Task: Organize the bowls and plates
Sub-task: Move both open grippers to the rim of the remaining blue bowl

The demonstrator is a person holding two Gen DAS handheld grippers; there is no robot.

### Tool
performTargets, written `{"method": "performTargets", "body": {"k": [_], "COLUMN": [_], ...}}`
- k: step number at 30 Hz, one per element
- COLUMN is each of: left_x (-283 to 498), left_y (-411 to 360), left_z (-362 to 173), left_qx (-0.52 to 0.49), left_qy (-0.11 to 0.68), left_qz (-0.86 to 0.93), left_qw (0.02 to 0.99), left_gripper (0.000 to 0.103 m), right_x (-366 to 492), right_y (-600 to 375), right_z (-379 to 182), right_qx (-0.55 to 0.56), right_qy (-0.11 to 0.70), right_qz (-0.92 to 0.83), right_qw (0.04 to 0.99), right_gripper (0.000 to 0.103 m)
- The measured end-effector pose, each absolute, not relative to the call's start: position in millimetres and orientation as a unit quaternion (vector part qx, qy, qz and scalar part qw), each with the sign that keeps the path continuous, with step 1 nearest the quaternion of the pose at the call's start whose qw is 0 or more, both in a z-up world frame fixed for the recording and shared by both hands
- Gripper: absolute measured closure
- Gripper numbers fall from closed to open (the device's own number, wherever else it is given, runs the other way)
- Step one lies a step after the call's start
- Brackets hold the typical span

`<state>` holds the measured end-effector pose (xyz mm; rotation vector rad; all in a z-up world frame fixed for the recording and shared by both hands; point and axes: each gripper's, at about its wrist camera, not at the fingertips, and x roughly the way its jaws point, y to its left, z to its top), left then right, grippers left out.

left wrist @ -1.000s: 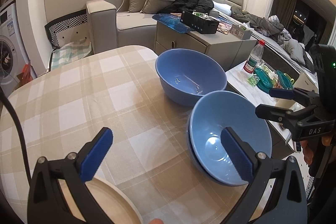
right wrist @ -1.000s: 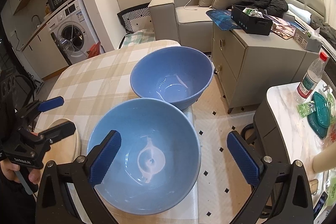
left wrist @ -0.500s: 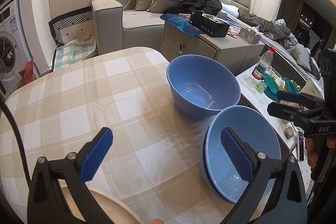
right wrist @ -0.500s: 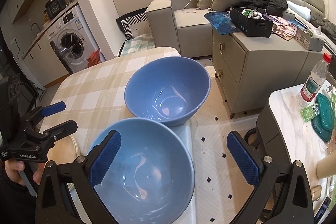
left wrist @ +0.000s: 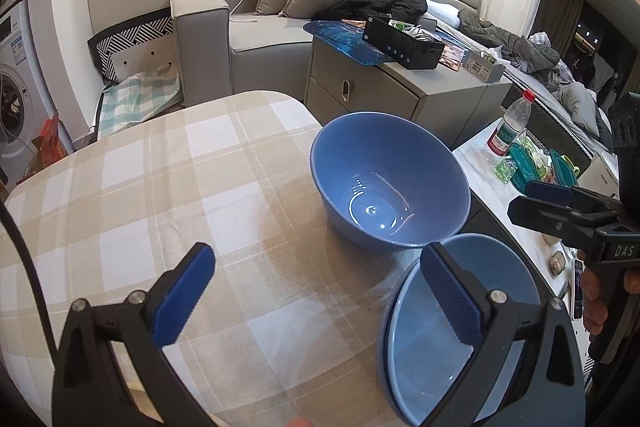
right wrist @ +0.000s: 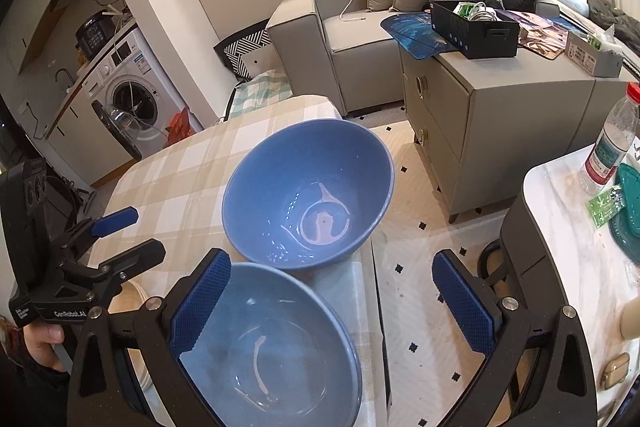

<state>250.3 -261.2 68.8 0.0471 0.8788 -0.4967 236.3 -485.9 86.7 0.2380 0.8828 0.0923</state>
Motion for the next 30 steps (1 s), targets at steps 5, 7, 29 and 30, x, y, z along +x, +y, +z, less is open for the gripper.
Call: {"method": "performTargets", "body": {"k": [5, 7, 29, 30], "left_x": [262.6, 267.4, 305.2, 305.8], "left_y": [-270.9, -273.1, -287.0, -286.5], "left_z": [63.3, 59.7, 31.1, 30.7], "left_qx": [0.026, 0.026, 0.029, 0.026], "left_qy": [0.427, 0.431, 0.455, 0.455], "left_qz": [-0.235, -0.234, -0.219, -0.219], "left_qw": [0.873, 0.871, 0.863, 0.863], "left_gripper": [0.0, 0.0, 0.0, 0.001], "right_x": [248.4, 251.6, 294.4, 296.0], "right_y": [-491.1, -490.7, -496.4, -496.3], "right_z": [84.0, 81.4, 50.2, 48.6], "right_qx": [0.122, 0.12, 0.124, 0.124], "right_qy": [0.43, 0.432, 0.462, 0.464], "right_qz": [0.05, 0.048, 0.037, 0.037], "right_qw": [0.893, 0.893, 0.877, 0.877], "right_gripper": [0.001, 0.001, 0.021, 0.023]}}
